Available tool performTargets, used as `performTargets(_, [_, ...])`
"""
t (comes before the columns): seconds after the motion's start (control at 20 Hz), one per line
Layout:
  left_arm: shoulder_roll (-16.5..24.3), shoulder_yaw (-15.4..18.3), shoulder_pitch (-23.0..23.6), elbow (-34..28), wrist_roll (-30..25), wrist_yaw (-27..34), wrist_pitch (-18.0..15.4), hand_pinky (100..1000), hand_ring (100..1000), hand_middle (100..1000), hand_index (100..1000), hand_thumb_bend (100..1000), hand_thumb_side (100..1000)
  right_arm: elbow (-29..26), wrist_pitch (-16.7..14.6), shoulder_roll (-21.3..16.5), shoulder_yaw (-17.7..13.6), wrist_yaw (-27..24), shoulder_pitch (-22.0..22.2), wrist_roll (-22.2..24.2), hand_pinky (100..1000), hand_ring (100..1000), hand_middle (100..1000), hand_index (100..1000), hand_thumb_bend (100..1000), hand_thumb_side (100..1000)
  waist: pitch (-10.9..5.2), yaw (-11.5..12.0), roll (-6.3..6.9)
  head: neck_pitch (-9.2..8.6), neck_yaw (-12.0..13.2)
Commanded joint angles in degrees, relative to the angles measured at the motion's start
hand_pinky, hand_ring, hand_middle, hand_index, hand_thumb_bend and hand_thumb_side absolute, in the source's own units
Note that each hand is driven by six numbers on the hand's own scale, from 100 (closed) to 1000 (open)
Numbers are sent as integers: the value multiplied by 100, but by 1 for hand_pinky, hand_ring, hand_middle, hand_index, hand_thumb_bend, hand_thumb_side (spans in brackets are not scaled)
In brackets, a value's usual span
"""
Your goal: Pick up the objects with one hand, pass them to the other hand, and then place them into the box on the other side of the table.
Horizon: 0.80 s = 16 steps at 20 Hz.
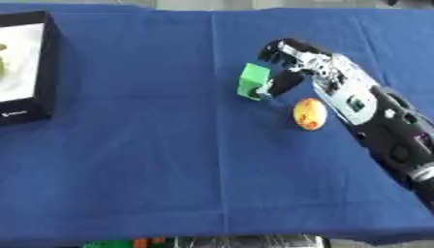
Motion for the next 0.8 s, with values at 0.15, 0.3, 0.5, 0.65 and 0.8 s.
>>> performTargets(0.15, [104,28,-39,-92,-14,-53,-2,768,754,758,700,225,642,84,7,-83,-80,-56,-115,-56,796,817,739,787,591,235,-66,27,32,-13,-39])
performTargets(0.3, [91,23,-36,-86,-20,-66,1,768,754,758,700,223,643,131,4,-66,-71,-79,-116,-86,796,817,738,785,590,236,-53,46,37,-13,-48])
performTargets(0.5, [78,21,-24,-87,-18,-85,6,769,754,759,700,217,646,183,-1,-54,-64,-71,-118,-88,796,818,736,784,587,237,-30,64,43,-13,-55])
performTargets(0.65, [72,24,-16,-92,-19,-90,2,773,755,760,700,208,650,188,-13,-86,-69,-79,-86,-75,795,817,730,780,580,237,-16,72,47,-13,-59])
performTargets(0.8, [69,23,-12,-96,-23,-90,0,775,755,760,701,201,655,171,-16,-110,-77,-99,-60,-71,795,816,712,767,569,233,-9,70,49,-13,-62])
